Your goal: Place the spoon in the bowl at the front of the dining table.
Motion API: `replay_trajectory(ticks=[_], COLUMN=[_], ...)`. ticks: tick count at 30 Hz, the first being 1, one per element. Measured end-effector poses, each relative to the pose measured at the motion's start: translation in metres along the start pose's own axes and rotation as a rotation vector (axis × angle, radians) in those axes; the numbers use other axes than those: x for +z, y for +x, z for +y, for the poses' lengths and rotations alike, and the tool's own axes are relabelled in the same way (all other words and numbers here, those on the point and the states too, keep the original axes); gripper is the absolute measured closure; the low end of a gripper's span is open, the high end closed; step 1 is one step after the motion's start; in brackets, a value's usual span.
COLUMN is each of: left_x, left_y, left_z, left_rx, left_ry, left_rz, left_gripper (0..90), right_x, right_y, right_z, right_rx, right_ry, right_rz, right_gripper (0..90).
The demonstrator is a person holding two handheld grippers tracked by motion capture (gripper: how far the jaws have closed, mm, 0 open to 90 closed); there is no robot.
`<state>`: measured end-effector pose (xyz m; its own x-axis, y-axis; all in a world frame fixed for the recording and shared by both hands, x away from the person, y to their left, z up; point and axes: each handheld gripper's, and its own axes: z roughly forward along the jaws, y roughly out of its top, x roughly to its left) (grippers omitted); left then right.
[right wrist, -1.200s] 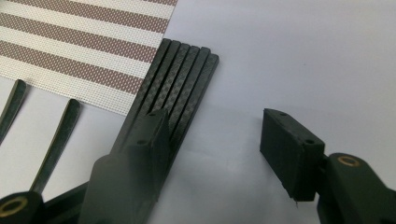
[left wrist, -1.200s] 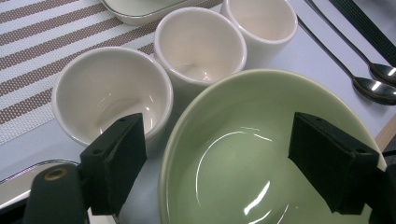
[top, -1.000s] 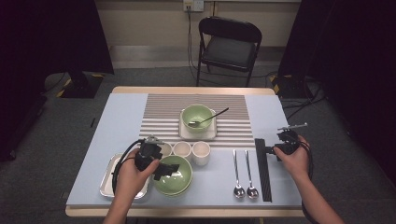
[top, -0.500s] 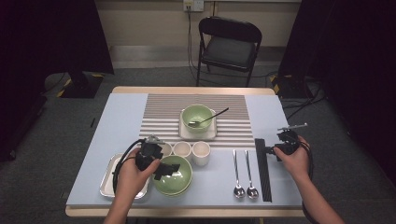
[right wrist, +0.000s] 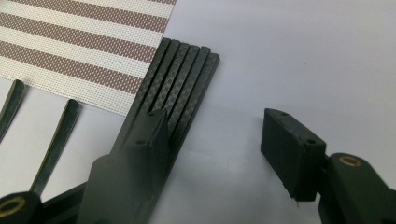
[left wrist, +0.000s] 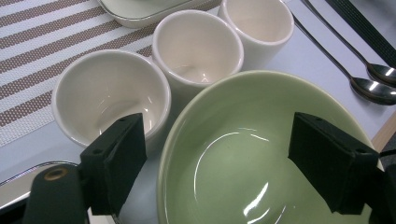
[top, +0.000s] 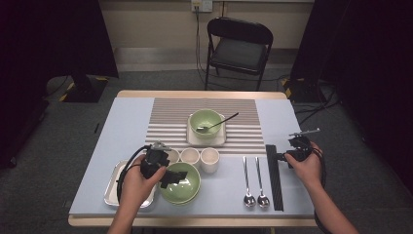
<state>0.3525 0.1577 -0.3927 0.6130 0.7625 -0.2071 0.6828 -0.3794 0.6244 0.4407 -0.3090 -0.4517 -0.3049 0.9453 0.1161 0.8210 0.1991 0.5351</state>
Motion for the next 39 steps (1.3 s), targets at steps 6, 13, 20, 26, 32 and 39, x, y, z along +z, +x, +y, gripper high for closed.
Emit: replay_trajectory(ticks=[6,13,20,26,32,39], left_x=[0.0,0.0,0.002,0.002,0.001,0.0], left_y=[0.0,0.0,0.0,0.0,0.0,0.001], left_z=[0.0,0.0,0.001,0.001,0.0,-0.001], left_rx=[-0.002,0.0,-0.004,0.002,0.0,-0.001], left_ry=[-0.004,0.0,-0.006,0.003,-0.001,-0.002], left_rz=[-0.001,0.0,-0.003,-0.002,-0.002,0.005], left_gripper=[18.6,18.6,18.6,18.6,18.6,18.6], right_x=[-0.001,-0.002,-0.001,0.0,0.0,0.0], right_y=[-0.004,-0.01,-0.006,-0.003,-0.001,0.0], right_z=[0.0,-0.002,-0.002,-0.001,0.0,0.002], right_rx=[-0.001,0.052,0.045,0.014,0.01,0.012], right_ry=[-0.003,-0.018,-0.016,-0.008,-0.002,0.015], right_rz=[0.017,0.05,0.046,0.017,0.006,-0.002], right_gripper=[44.7,46.7,40.0,42.9,42.4,43.0])
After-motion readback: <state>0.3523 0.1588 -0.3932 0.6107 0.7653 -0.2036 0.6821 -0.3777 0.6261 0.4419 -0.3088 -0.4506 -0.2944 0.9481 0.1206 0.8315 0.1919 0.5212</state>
